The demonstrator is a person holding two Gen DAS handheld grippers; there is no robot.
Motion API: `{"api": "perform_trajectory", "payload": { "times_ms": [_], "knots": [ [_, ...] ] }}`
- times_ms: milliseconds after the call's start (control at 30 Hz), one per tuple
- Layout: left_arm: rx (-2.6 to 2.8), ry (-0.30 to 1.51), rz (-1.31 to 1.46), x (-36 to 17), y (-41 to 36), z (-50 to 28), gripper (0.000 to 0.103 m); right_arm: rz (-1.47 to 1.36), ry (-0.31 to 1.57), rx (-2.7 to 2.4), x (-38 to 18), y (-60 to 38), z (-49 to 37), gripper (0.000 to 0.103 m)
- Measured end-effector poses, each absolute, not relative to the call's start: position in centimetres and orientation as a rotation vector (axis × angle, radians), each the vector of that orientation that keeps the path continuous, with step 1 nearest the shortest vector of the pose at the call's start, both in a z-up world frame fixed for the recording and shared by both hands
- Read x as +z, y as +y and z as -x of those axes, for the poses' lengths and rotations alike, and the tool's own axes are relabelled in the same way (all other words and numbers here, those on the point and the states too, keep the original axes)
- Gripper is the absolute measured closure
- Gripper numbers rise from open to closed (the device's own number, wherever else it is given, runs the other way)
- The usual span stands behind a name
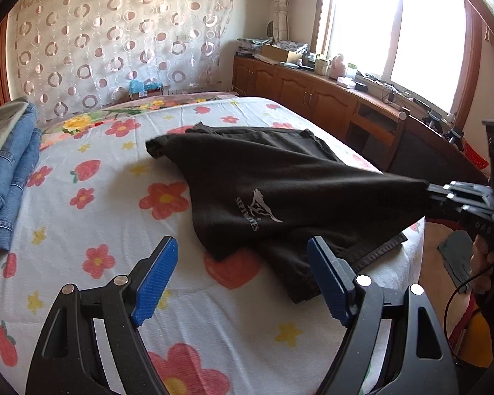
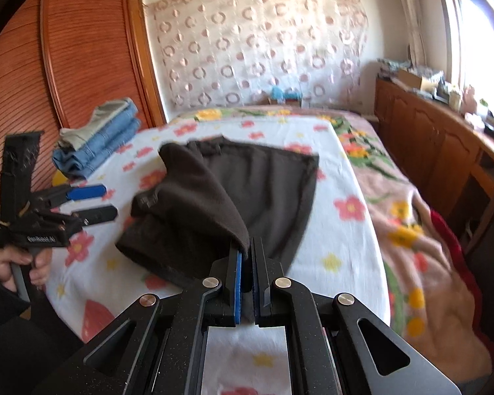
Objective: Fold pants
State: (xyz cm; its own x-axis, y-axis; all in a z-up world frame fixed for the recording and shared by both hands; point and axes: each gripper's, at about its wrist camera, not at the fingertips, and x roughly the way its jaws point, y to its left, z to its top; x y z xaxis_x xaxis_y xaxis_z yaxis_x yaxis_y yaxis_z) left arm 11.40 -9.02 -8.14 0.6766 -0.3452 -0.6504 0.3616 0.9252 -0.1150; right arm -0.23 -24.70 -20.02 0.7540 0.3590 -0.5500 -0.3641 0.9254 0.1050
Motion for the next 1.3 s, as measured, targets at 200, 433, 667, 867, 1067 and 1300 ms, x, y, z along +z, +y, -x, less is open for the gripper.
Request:
{"api": "perform_trajectory", "payload": {
  "times_ms": [200,433,667,867,1067,1300],
  "knots": [
    [-0.416,0.734,-0.055,-8.5,-10.4,-11.1,0.022,0.016,0.694,0.409,-21.2,-24.3,-1.1,0.098],
    [-0.406,0.768,-0.078,-9.6,-10.9,-11.3,0.022,-0.019,0.718,0.394,-21.8,-25.1,-2.1,0.098],
    [-0.412,0.829,-0.091,-11.1,-11.3,-11.5,0.022,-0.018,0.705,0.362,-22.4,-25.4,-2.2,0.094],
    [-0.419,0.828,-0.069,-11.1,-11.0,-11.3,0.022,-0.008,0.725,0.326,-22.5,-26.0,-2.0,0.069],
    [-0.384,0.773,-0.053,-9.4,-9.5,-11.1,0.022,0.008,0.663,0.324,-20.6,-26.0,-0.9,0.068],
    [-0.323,0.706,-0.029,-7.1,-6.9,-10.9,0.022,0.019,0.616,0.386,-19.4,-24.1,-1.6,0.063]
  ]
}}
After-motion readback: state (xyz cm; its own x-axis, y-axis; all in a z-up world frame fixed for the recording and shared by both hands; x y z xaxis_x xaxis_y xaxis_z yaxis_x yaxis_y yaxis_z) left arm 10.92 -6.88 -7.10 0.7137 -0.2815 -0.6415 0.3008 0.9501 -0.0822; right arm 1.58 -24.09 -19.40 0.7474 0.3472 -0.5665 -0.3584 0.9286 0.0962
